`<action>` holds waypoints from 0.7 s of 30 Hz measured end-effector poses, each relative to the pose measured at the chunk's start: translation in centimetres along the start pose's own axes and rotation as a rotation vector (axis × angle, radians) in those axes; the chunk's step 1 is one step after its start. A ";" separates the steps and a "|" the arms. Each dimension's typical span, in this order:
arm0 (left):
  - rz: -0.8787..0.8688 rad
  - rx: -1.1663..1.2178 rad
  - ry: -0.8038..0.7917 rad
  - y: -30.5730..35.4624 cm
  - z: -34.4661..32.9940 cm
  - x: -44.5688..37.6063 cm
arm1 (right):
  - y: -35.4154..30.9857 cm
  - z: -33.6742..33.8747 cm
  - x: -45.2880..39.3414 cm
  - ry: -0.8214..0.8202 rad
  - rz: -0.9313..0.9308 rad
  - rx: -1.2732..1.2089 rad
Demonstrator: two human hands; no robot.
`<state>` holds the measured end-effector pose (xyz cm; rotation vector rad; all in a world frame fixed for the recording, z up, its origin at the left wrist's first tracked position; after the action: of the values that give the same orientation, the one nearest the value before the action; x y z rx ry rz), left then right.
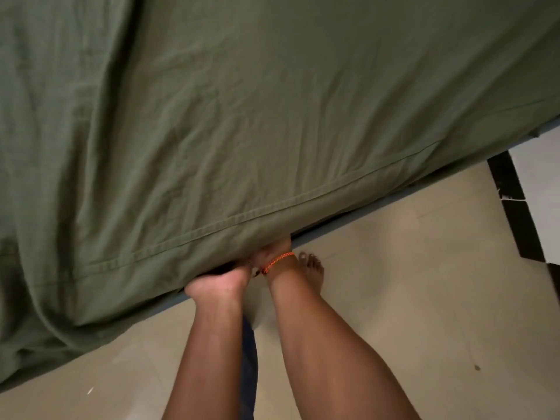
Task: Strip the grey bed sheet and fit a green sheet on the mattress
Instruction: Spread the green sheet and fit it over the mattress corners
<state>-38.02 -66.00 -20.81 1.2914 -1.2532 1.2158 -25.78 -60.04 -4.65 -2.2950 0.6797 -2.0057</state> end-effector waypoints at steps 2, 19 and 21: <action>0.072 -0.059 -0.001 -0.1 -0.5 0.1 | 4.1 1.0 -4.4 -0.030 0.094 -0.004; -0.324 -0.466 0.306 6.9 3.4 5.2 | 8.9 -8.8 -5.9 0.688 1.223 0.514; -0.607 -0.534 0.357 10.1 2.3 7.3 | 9.8 -12.0 -6.4 0.441 1.267 0.594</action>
<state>-48.09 -69.25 -13.81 0.9022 -0.7626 0.5803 -40.71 -63.62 -11.46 -0.6868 0.9875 -1.6168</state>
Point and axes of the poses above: each hand's wrist, its own x-axis away from the middle knuckle, its own z-axis out of the back of the hand, y = z × x, the point moved 2 cm from there along -x, towards the middle knuckle, and after that the axes turned 10 degrees about z, right-handed, at the moved point
